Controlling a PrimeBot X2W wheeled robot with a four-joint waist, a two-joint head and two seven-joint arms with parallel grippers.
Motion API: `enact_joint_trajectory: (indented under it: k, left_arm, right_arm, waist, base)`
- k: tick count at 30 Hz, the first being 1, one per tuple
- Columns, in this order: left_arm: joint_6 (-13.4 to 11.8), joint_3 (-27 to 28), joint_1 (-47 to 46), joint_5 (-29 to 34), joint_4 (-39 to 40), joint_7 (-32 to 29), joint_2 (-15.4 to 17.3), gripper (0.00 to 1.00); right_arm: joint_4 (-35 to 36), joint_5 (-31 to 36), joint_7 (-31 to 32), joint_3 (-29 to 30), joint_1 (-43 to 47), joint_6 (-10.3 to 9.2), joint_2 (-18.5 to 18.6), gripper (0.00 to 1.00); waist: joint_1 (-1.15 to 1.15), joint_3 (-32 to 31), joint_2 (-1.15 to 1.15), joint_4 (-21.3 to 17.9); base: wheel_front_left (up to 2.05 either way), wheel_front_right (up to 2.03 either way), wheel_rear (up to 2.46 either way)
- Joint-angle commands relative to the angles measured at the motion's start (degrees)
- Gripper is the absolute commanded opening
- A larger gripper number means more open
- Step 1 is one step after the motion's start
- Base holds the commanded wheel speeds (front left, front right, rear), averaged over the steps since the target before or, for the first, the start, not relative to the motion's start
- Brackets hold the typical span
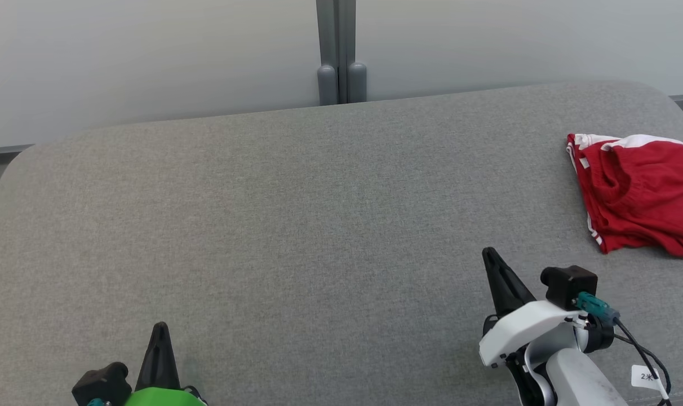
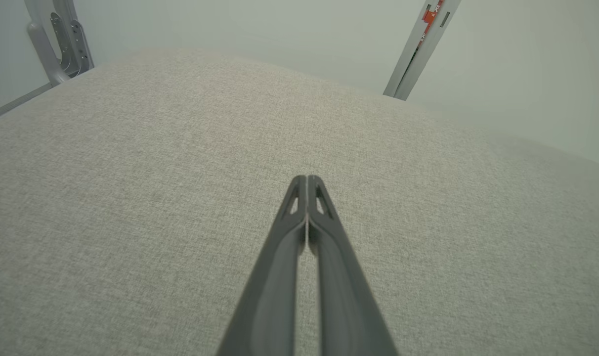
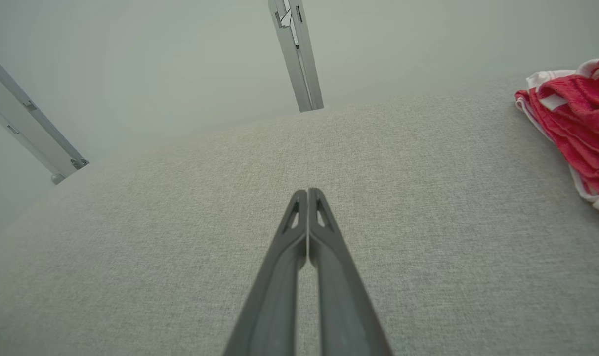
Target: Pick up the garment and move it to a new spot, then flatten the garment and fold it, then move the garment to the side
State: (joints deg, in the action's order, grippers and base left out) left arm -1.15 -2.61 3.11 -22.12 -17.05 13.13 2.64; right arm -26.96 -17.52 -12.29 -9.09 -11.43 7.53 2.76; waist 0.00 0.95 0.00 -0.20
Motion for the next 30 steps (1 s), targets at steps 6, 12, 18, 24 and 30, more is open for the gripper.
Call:
enact_joint_trajectory:
  k: [6, 12, 18, 24, 30]
  left_arm:
    - [1.01, 1.13, -1.72, -7.39, 1.09, -1.84, 0.18, 0.0]
    - [1.68, 1.77, -2.39, -12.77, 1.37, -3.29, 0.19, 0.0]
    - [2.29, 2.38, -3.02, -17.75, 1.58, -4.68, 0.21, 0.0]
    - [2.87, 2.98, -3.65, -22.46, 1.74, -6.03, 0.22, 0.0]
    - [3.41, 3.57, -4.21, -26.83, 1.87, -7.25, 0.23, 0.0]
  right_arm:
    - [2.38, -7.84, 1.8, 1.8, -0.39, -0.01, 0.07, 0.0]
    - [3.36, -13.55, 3.23, 2.96, 0.11, -0.01, 0.08, 0.0]
    - [4.24, -18.86, 4.58, 4.08, 0.57, -0.01, 0.09, 0.0]
    - [5.06, -23.87, 5.85, 5.11, 0.92, -0.02, 0.09, 0.0]
    - [5.81, -28.5, 7.04, 6.08, 1.33, -0.02, 0.1, 0.0]
  waist:
    - [0.0, -0.05, 0.0, 0.01]
    - [0.0, -0.08, 0.0, 0.02]
    - [0.0, -0.12, 0.0, 0.03]
    - [0.0, -0.16, 0.0, 0.04]
    - [0.0, -0.2, 0.0, 0.05]
  base:
    - [0.0, 0.0, 0.0]
    - [0.0, 0.0, 0.0]
    - [0.0, 0.0, 0.0]
    - [0.0, 0.0, 0.0]
    - [0.0, 0.0, 0.0]
